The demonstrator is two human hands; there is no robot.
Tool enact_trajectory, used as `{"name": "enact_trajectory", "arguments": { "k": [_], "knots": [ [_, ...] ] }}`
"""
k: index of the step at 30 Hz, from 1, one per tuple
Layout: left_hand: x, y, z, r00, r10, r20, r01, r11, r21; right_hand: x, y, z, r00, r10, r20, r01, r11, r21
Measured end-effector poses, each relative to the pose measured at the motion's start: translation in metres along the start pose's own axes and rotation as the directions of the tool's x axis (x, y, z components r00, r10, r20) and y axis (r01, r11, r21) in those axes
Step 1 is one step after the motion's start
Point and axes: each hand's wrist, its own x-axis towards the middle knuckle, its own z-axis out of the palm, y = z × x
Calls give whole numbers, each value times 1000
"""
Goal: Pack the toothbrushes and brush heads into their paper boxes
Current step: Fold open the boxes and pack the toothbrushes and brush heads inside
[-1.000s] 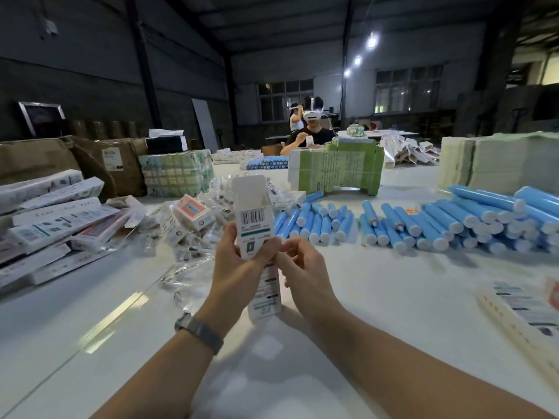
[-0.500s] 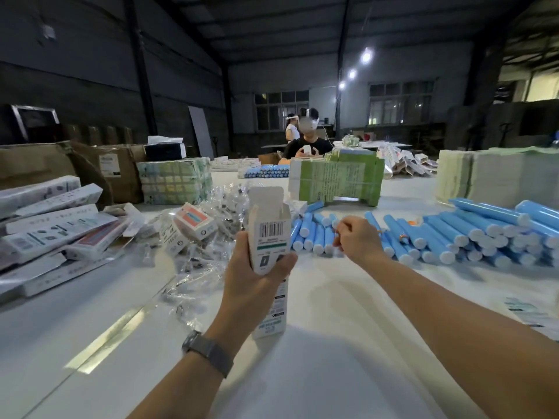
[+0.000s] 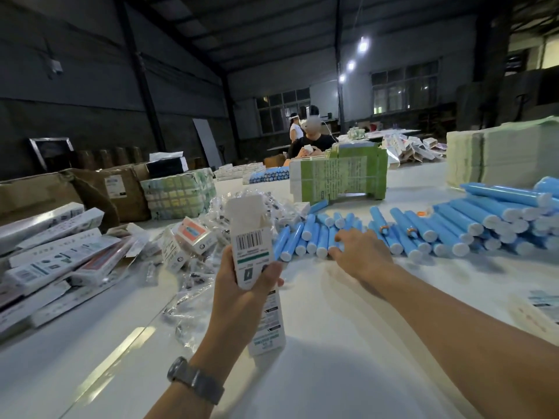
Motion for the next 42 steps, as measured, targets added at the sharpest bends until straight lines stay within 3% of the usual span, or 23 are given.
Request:
{"name": "enact_trajectory", "arguments": {
  "k": [4, 6, 10, 12, 16, 21, 26, 30, 33, 35, 38, 42],
  "knots": [
    [-1, 1, 1, 1000, 9, 14, -9, 1000, 11, 0, 3, 4, 980, -13, 199, 14, 1000, 0],
    [-1, 1, 0, 999, 25, 30, -26, 999, 19, 0, 4, 3, 986, 1, 166, 2, 1000, -18],
    [0, 0, -1, 999, 14, 31, -15, 999, 34, -2, 0, -2, 995, -29, -101, 30, 999, 14],
    [0, 0, -2, 1000, 1, 25, -1, 999, 32, -5, 0, -3, 987, -52, -155, 56, 998, 25],
    [-1, 1, -2, 999, -16, 31, 14, 999, 45, -9, 4, -7, 1000, 8, 10, -7, 996, -86],
    [-1, 2, -2, 999, -25, 35, 23, 999, 48, -7, 2, -17, 998, 33, -55, -39, 994, -103],
    [-2, 2, -2, 999, -22, 45, 19, 998, 66, -7, 6, -24, 995, 83, 58, -74, 986, -148],
    [0, -1, -2, 998, -11, 56, 6, 996, 85, -4, 8, -33, 987, 127, 102, -123, 991, -53],
    [1, -1, -3, 998, -3, 64, -2, 997, 72, -2, -5, -51, 981, 174, 85, -187, 963, 193],
    [0, 0, -3, 997, -3, 80, 0, 999, 36, -5, -19, -65, 984, 163, 73, -178, 877, 446],
    [-2, 3, -4, 994, -39, 104, 47, 996, -80, -16, -49, -86, 999, 25, 26, -36, 578, 815],
    [-1, 7, -6, 985, -93, 143, 118, 977, -180, -42, -85, -118, 988, -128, -83, 105, 174, 979]
  ]
}}
